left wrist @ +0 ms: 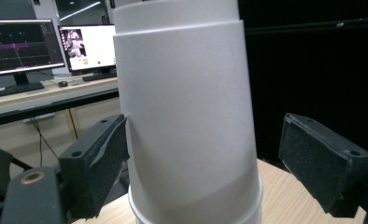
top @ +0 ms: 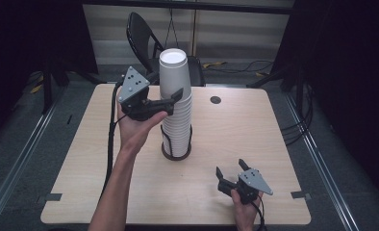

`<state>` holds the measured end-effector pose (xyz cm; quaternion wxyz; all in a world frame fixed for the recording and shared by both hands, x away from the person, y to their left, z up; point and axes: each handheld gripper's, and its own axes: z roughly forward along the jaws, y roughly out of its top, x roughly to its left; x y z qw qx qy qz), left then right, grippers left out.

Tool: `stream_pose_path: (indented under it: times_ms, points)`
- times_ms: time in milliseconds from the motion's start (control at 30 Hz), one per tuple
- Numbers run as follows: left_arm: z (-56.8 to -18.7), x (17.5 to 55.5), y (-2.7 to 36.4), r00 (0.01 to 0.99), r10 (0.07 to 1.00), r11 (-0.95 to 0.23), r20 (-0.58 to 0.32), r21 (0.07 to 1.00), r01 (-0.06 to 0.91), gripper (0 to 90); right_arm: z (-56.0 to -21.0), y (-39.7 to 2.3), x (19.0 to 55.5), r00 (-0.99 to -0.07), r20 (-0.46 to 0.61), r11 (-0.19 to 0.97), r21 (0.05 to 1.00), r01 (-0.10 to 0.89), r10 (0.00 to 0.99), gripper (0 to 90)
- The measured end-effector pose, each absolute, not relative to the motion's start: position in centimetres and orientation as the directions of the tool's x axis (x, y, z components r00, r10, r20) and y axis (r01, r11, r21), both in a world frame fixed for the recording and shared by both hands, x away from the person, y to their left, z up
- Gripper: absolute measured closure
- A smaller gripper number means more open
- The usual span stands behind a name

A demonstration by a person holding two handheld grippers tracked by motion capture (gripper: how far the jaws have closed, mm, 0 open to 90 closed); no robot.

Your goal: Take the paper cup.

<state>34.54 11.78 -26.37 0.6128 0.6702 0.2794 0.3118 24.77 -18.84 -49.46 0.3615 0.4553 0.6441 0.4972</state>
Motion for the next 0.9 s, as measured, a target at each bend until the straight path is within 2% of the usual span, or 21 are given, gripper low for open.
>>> stream_pose_path:
  times_ms: [400,900]
  points:
    - [-27.0,35.6,11.2,0.634,0.77,-0.104,0.071,0.994,0.015,15.5,-49.5,-18.8,25.0,-0.356,0.0,0.088,0.969,0.231,0.934,13.7]
    - [-27.1,37.7,9.8,0.657,0.75,-0.143,0.076,0.989,0.048,8.4,-49.5,-18.5,25.1,-0.381,-0.013,0.106,0.969,0.225,0.924,13.9]
